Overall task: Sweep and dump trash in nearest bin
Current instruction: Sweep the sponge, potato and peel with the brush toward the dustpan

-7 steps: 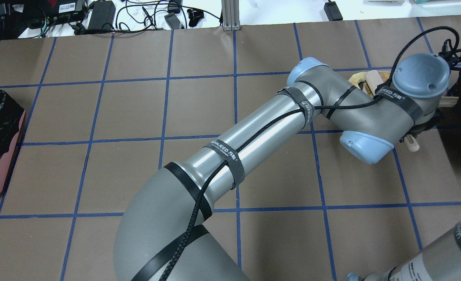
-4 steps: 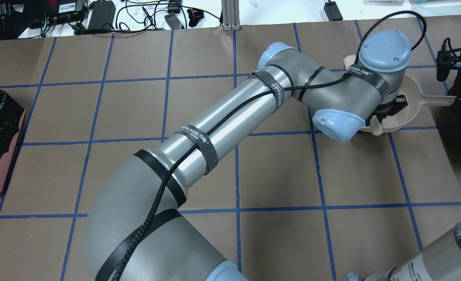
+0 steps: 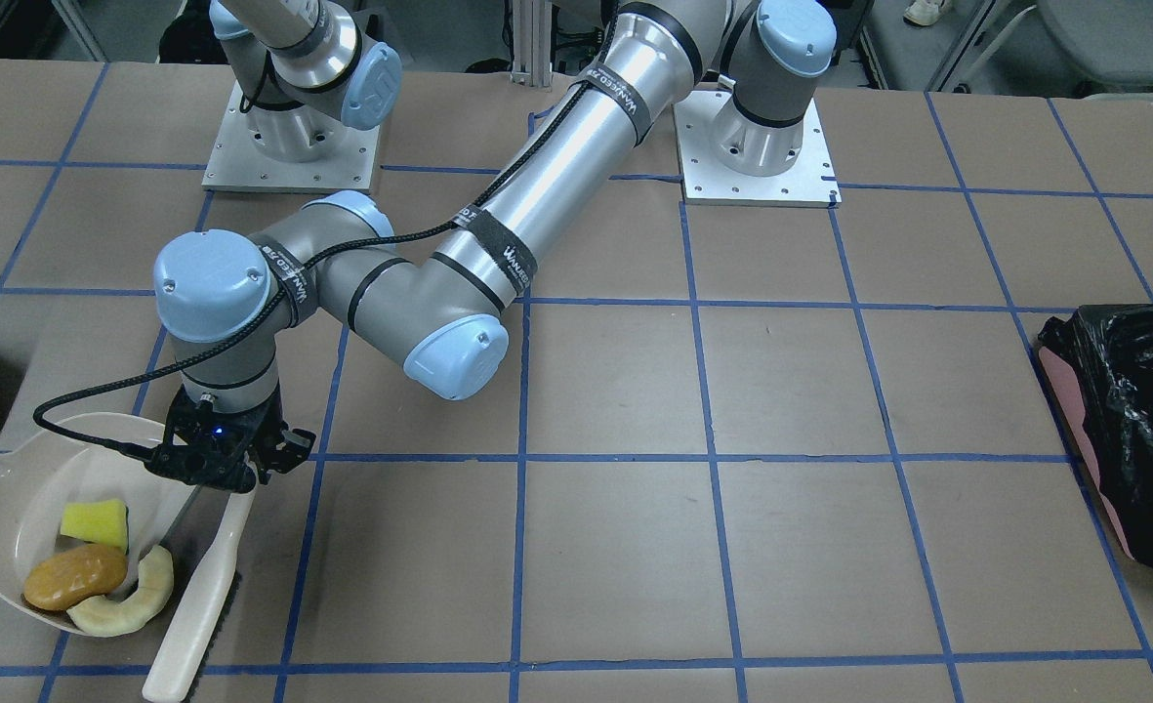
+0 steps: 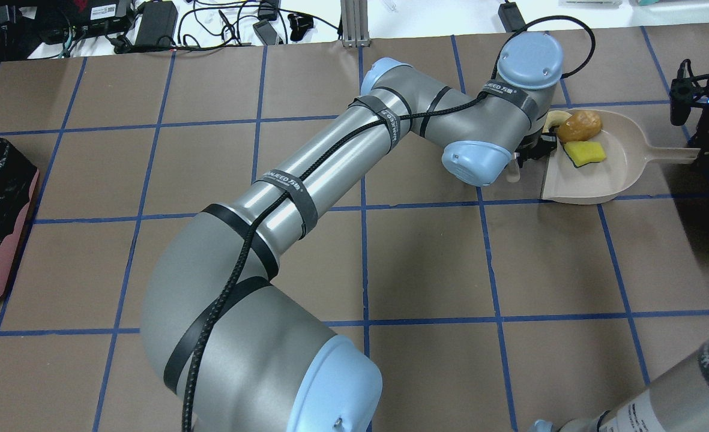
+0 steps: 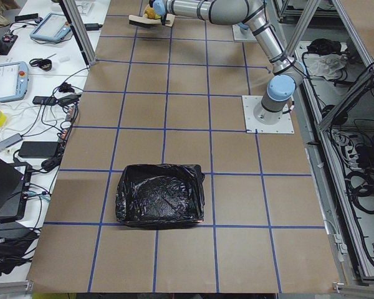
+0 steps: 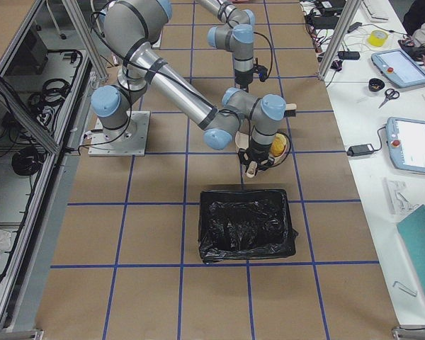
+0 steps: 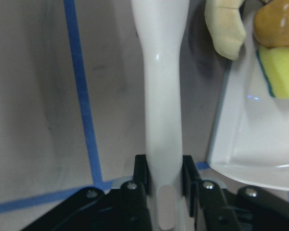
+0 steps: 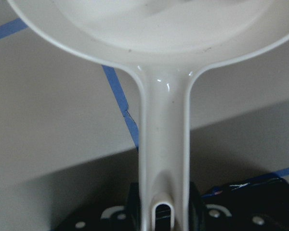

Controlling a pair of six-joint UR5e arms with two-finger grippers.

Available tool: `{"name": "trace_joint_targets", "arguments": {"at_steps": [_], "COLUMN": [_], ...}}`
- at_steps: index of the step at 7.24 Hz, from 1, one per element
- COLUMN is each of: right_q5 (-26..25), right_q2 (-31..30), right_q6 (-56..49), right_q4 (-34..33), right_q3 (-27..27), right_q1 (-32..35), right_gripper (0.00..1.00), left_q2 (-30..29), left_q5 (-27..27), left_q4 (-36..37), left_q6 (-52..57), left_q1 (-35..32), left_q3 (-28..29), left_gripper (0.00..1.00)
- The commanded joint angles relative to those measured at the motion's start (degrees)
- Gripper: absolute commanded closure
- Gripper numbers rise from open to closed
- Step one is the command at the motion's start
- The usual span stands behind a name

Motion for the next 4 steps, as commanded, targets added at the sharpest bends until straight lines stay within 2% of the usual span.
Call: {"name": "trace_joint_targets", "arguments": {"at_steps": [1, 4], "right_q5": [0.88, 0.88], "right_q2": [0.0, -0.26], "right_q6": [0.26, 0.35], "right_q4": [0.15, 0.76], "right_q3": [0.01, -0.08], "right_q1": [0.01, 0.01], "right_gripper": [0.97, 0.97], "left_q2": [-3.51, -4.49], "left_q5": [0.29, 0.28], "left_q4": [0.1, 0.45], "left_q6": [6.04, 10.71], "left_q1": [0.1, 0.1], "left_q3": [4.0, 4.37], "left_gripper": [1.0, 1.0]}}
